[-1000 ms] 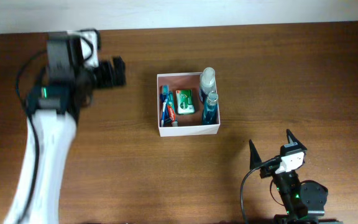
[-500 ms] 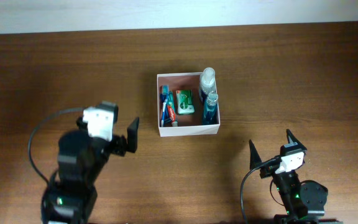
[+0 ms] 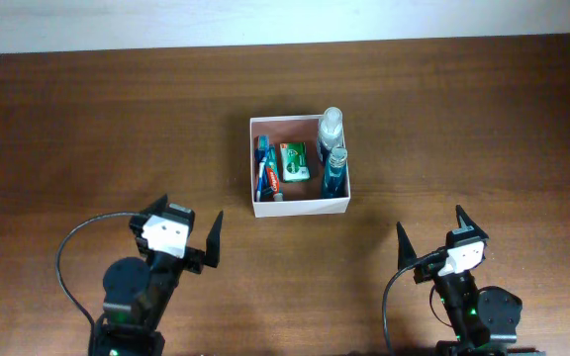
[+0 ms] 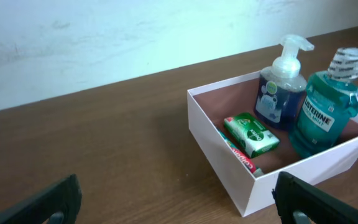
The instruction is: Pack container
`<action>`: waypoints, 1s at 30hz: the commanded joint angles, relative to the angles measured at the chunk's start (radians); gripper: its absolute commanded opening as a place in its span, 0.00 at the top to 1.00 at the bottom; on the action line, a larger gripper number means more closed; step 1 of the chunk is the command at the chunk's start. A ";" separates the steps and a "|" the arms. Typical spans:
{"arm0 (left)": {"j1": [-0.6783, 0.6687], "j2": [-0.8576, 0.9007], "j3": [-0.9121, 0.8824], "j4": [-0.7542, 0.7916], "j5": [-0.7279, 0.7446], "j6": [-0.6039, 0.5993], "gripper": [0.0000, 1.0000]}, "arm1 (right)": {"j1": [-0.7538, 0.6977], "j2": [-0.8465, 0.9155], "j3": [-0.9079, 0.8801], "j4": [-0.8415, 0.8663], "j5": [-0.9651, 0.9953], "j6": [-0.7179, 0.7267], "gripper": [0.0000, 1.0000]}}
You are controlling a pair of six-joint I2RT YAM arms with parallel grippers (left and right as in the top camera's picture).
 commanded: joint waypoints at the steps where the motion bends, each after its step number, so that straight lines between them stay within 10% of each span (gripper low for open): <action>1: 0.015 -0.058 -0.050 0.009 0.014 0.045 0.01 | 0.004 -0.010 -0.010 0.002 0.009 0.002 0.02; 30: 0.076 -0.505 -0.240 -0.043 0.013 0.045 0.01 | 0.004 -0.010 -0.010 0.002 0.009 0.001 0.02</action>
